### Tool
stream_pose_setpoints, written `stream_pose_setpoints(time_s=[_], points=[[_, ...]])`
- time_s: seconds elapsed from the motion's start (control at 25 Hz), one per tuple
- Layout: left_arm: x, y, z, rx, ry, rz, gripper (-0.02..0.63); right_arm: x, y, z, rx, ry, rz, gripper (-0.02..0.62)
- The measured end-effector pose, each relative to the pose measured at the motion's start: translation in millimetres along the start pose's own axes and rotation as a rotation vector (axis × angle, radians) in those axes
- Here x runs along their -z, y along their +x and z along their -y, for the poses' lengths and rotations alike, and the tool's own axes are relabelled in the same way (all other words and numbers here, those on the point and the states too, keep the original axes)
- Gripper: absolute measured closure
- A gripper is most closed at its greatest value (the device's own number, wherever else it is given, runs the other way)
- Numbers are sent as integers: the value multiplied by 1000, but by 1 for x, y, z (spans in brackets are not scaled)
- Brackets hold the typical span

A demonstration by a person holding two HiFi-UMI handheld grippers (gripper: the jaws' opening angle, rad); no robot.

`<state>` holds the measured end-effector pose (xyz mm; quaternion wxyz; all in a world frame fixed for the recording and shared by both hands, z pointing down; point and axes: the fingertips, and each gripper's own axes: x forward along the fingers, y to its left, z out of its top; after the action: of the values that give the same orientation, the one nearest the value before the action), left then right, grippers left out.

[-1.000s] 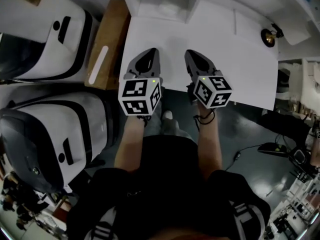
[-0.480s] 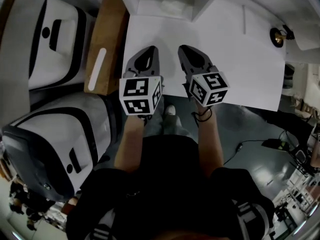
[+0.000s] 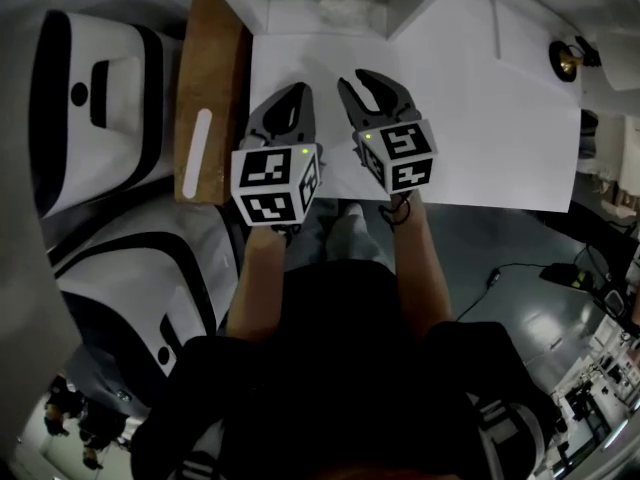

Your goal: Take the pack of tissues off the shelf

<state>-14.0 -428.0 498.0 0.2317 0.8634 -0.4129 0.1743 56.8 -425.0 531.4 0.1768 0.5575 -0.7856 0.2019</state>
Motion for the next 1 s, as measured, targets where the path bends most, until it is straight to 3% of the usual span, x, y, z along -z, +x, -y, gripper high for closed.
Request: stream_pose_setpoints(time_s=[0.48, 0.64, 1.0], points=[[-4, 6, -19, 26, 12, -22, 597, -4, 58, 45, 138, -112, -80, 420], [-3, 10, -24, 29, 17, -34, 597, 4, 82, 68, 227, -131, -125, 379], [-6, 16, -41, 6, 34, -52, 597, 2, 112, 100, 311, -75, -125, 365]])
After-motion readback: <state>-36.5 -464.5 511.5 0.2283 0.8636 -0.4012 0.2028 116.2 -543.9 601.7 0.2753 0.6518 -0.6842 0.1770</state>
